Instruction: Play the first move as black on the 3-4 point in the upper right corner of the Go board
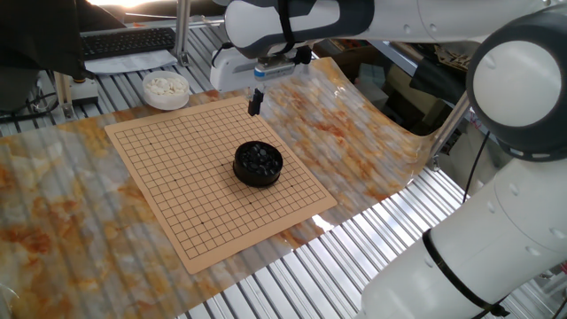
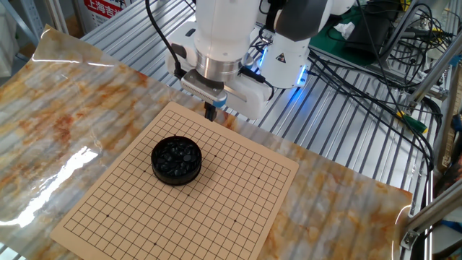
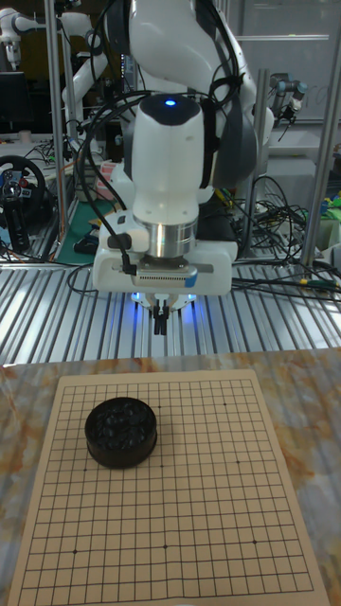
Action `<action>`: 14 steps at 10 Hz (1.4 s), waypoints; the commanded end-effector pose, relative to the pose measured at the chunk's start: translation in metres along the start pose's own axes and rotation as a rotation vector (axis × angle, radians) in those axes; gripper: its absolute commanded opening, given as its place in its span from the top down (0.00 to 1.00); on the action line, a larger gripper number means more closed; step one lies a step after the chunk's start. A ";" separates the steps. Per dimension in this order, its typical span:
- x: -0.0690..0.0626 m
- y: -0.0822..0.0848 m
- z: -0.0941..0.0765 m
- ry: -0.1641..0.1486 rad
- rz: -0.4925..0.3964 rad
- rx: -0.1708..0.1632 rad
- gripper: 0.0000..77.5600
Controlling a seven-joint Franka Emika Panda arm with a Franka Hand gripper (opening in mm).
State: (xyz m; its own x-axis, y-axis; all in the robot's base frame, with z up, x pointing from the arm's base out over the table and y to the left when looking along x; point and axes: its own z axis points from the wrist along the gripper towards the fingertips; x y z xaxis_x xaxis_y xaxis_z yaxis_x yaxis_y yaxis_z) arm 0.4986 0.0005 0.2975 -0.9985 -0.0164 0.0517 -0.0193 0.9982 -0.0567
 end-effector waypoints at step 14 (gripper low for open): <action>-0.003 -0.001 0.005 -0.013 0.017 0.010 1.00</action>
State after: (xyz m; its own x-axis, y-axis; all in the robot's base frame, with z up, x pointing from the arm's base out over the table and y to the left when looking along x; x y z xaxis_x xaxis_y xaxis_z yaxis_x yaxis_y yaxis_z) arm 0.4994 0.0004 0.2938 -0.9990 0.0000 0.0452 -0.0018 0.9992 -0.0405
